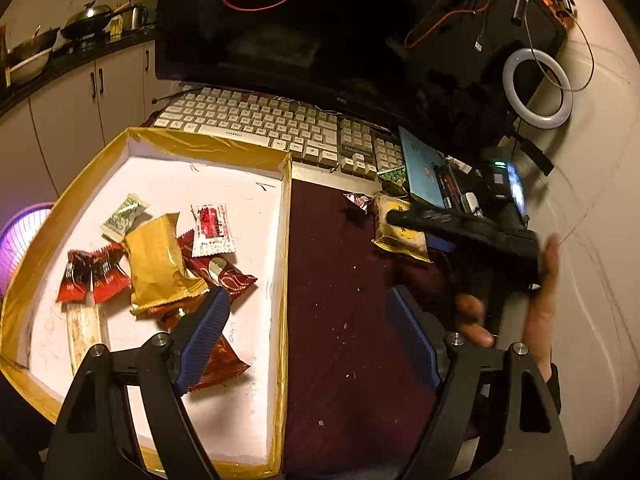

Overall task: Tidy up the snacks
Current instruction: 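Grasp cream biscuit pack with right tool while left tool grasps red candy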

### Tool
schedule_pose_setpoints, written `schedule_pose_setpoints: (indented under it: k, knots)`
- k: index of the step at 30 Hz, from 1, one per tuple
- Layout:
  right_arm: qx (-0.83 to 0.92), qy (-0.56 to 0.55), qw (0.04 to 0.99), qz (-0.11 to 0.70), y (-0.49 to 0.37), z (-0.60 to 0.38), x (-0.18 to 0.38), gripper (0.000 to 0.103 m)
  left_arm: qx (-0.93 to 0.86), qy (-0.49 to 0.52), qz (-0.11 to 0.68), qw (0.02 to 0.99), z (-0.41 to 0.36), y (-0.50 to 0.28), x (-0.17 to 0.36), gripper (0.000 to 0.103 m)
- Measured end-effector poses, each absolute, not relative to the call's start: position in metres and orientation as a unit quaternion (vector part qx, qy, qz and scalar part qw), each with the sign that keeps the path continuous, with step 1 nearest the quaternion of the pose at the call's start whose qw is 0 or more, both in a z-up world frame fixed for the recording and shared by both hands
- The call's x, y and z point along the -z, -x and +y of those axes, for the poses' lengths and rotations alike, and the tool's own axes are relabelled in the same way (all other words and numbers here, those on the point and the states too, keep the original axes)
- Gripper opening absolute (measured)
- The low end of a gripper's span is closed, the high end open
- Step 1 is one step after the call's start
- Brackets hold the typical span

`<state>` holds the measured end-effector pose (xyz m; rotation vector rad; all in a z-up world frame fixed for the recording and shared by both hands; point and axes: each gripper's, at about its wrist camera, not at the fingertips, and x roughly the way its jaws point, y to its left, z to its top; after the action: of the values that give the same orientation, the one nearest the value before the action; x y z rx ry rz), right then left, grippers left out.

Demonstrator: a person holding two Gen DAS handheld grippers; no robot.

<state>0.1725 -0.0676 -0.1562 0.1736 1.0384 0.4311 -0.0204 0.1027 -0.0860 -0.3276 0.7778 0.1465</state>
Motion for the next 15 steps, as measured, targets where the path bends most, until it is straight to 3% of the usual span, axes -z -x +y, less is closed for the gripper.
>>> schedule_pose_setpoints:
  k: [3, 4, 6, 15]
  knots:
    - [-0.183, -0.036, 0.855, 0.483, -0.17, -0.054, 0.159, 0.076, -0.082, 0.14, 0.383, 0.91, 0.1, 0.012, 0.084, 0.081]
    - [-0.177, -0.013, 0.86, 0.478, -0.167, -0.049, 0.16, 0.07, -0.081, 0.137, 0.385, 0.909, 0.1, 0.007, 0.083, 0.081]
    - [-0.175, 0.0, 0.864, 0.473, -0.162, -0.047, 0.16, 0.069, -0.07, 0.135, 0.389, 0.909, 0.099, -0.005, 0.08, 0.081]
    - [-0.227, -0.105, 0.857, 0.451, -0.122, -0.112, 0.154, 0.068, -0.027, 0.063, 0.444, 0.893, 0.076, -0.092, 0.08, 0.081]
